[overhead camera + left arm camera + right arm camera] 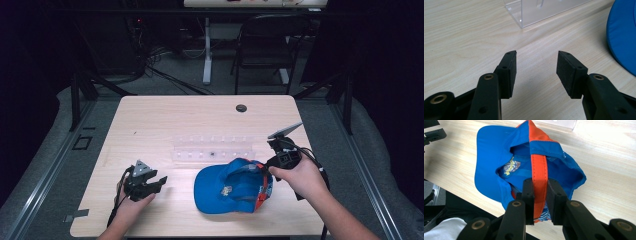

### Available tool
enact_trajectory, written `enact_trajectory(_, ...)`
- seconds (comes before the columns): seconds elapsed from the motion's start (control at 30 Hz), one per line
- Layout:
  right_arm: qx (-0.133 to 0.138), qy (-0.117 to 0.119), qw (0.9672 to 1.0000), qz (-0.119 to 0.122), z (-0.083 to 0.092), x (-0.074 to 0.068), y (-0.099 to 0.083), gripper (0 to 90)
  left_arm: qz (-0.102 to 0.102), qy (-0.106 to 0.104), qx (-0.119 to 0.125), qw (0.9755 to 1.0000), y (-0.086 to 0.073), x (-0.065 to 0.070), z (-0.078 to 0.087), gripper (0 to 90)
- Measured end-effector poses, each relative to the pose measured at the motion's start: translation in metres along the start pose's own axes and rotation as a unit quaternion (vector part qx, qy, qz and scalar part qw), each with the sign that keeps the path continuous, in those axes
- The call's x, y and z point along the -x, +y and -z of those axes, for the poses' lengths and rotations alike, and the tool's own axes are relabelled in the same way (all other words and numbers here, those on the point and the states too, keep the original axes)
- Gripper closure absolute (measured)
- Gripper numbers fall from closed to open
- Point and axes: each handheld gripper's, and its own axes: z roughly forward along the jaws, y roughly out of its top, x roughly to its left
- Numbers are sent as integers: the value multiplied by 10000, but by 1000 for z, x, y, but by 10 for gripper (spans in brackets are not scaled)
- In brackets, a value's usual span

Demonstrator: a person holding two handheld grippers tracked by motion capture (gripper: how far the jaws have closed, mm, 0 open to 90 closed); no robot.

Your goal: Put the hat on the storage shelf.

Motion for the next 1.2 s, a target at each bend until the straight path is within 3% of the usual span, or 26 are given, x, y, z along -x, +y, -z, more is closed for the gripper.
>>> enact_trajectory(0.5, -124, -226, 9996, 121, 20, -20, 16, 777, -1, 4, 6, 10000, 0, 0, 0, 510)
enact_trajectory(0.83, -130, -216, 9996, 158, 33, -28, 26, 778, -24, -3, 0, 10000, 0, 0, 0, 510)
enact_trajectory(1.0, -158, -87, 9997, 184, 39, -30, 31, 777, -21, -1, -5, 10000, 0, 0, 0, 510)
enact_trajectory(1.2, -164, 365, 9992, 50, 49, -31, 38, 778, -26, -6, -2, 10000, 0, 0, 0, 510)
